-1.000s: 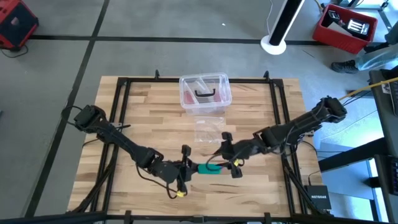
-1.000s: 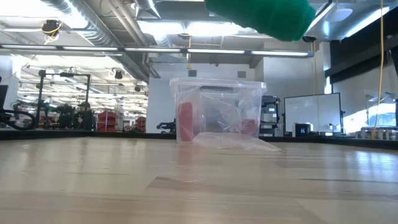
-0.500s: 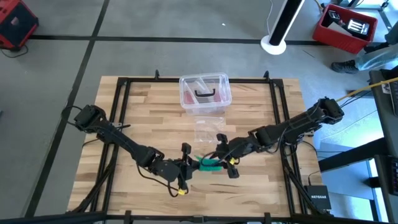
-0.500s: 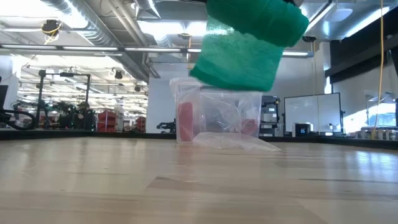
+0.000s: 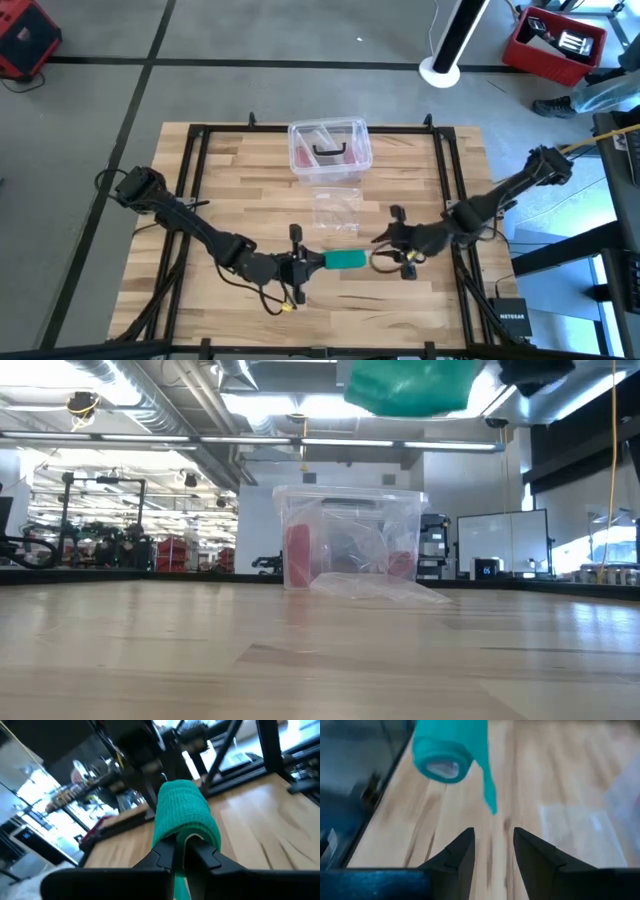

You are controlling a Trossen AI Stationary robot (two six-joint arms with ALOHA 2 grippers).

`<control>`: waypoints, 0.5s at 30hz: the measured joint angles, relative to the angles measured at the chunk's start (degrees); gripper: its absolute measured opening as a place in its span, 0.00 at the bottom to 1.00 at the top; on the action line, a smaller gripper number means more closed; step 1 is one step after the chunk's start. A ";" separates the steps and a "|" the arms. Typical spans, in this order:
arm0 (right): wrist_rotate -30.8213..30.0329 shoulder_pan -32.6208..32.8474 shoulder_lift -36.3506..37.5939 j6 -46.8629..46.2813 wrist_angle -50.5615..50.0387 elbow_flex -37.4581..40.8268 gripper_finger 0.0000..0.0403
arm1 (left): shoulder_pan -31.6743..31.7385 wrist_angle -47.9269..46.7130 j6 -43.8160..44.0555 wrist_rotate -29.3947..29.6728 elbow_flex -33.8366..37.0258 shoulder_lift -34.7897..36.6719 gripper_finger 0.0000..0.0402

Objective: Roll bandage
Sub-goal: Roll the green bandage

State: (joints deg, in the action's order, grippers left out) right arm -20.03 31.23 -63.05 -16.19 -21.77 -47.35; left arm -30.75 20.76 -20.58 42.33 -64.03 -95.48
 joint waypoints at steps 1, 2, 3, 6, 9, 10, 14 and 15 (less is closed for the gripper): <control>-2.85 0.98 0.95 0.66 6.69 3.70 0.34 | 0.21 1.25 -1.10 -0.02 0.00 -0.02 0.04; -5.33 1.80 1.51 1.77 13.18 7.27 0.35 | 0.56 2.44 -1.95 -0.03 0.00 -0.02 0.04; -7.56 2.41 1.83 3.26 19.56 10.77 0.36 | 0.92 3.19 -2.33 -0.01 0.00 -0.02 0.04; -10.47 3.00 1.50 6.76 37.69 18.77 0.42 | 1.68 3.75 -2.34 -0.01 -0.02 -0.05 0.04; -10.45 2.88 0.55 8.73 49.56 23.44 0.50 | 2.11 4.56 -2.27 -0.12 -0.02 -0.09 0.04; -10.45 2.88 0.37 9.12 51.30 24.12 0.53 | 2.11 4.84 -2.27 -0.16 -0.02 -0.09 0.04; -8.49 2.88 0.31 9.38 51.97 24.26 0.57 | 2.33 5.71 -2.62 -0.35 -0.02 -0.09 0.04; -8.43 2.88 0.22 9.38 52.01 24.26 0.57 | 2.40 5.89 -2.57 -0.33 -0.02 -0.09 0.04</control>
State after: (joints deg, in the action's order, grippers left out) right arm -28.46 34.11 -62.84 -6.81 30.25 -23.09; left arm -28.35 26.65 -23.15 42.00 -64.05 -95.57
